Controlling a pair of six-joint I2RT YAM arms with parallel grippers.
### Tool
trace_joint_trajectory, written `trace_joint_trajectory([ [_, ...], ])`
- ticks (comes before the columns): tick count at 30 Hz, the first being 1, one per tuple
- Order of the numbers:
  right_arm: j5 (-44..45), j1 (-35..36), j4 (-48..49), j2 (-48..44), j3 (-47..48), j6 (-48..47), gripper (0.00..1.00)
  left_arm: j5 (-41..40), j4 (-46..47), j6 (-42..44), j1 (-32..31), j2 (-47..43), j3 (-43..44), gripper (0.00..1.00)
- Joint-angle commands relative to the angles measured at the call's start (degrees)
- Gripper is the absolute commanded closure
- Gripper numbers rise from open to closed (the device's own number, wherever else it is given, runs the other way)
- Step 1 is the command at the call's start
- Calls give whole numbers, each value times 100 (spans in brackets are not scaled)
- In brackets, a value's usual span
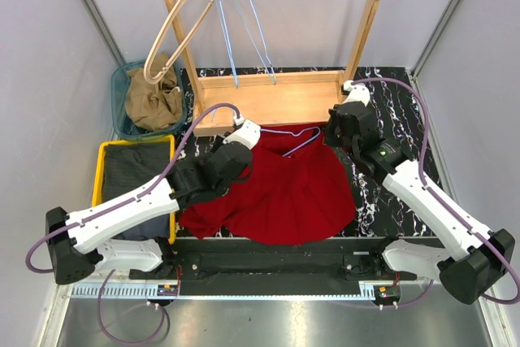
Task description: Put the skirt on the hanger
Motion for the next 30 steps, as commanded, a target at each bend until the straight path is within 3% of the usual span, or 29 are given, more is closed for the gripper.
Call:
trace_joint_trajectory([
  [1,279,-80,-37,-37,482,-226,100,-595,-47,38,-170,215,308,100],
  [8,-1268,-80,393,-388,431,-384,100,-324,207,-77,-355,567,660,100],
  [16,-3412,-72,552,-792,45,-270,100,685,1516,642,-470,629,862,100],
  [25,-3951,-72,130,-1206,-368,-613,100,3092,3187,1540,-461,-74,398,100],
  [30,-3819,-72,104,-1433,-966,-551,100,3360,3434,1304,-461,-83,-42,100],
])
